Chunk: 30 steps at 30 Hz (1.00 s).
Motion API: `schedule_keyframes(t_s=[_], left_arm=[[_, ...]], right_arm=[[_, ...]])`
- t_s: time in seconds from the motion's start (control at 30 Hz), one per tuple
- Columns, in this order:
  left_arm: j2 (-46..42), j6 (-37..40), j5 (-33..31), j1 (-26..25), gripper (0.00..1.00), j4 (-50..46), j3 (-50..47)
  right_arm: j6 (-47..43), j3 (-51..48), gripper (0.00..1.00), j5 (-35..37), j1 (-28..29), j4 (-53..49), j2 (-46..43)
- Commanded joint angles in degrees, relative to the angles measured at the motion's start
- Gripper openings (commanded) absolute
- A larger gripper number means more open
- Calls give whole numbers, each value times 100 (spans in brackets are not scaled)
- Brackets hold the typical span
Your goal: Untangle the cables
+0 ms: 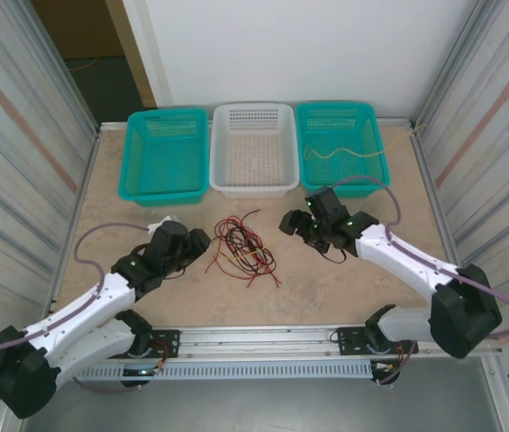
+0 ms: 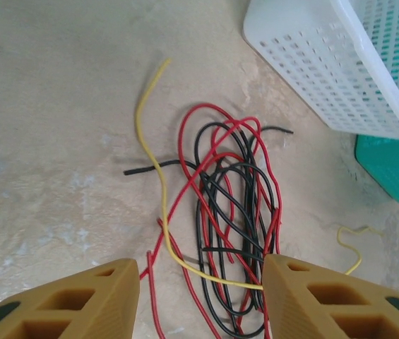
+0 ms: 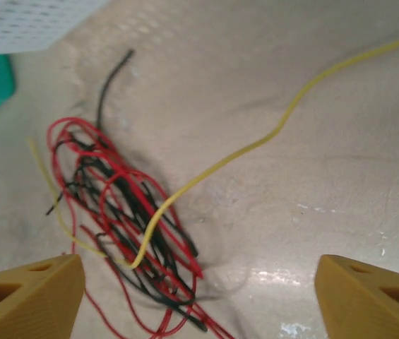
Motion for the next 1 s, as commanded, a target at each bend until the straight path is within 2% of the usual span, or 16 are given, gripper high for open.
schedule_keyframes(t_s=[0.0, 0.13, 0.2, 0.3, 0.33, 0.43, 0.47, 0.63, 0.77, 0.97], left_arm=[[431, 283, 354, 14, 48, 382, 334], [1077, 401, 493, 6, 46, 523, 665], [1359, 474, 554, -10, 46, 603, 801], [1695, 529, 681, -8, 44, 765, 922], [1800, 538, 709, -9, 44, 838, 936], [2157, 556, 832, -9, 43, 1094, 932], [2286, 539, 880, -4, 41, 1163, 937], [2909, 538, 1239, -19, 33, 1621, 942], [3126, 412, 1258, -47, 28, 1746, 842], [3153, 339, 1257, -195, 26, 1903, 562]], right_arm=[[1114, -31, 77, 84, 133, 937, 368], [1580, 117, 67, -77, 174, 1344, 1064], [1687, 200, 55, -78, 189, 1450, 1308], [1713, 354, 44, -93, 185, 1458, 1585], [1688, 402, 37, -117, 187, 1474, 1642], [1396, 578, 3, -156, 216, 1447, 1645], [1245, 656, 0, -100, 251, 1374, 1586], [109, 1157, 0, 236, 530, 827, 942], [-888, 1765, 0, 834, 787, -71, 254], [-2380, 2879, 0, 1988, 1000, -1300, -459]])
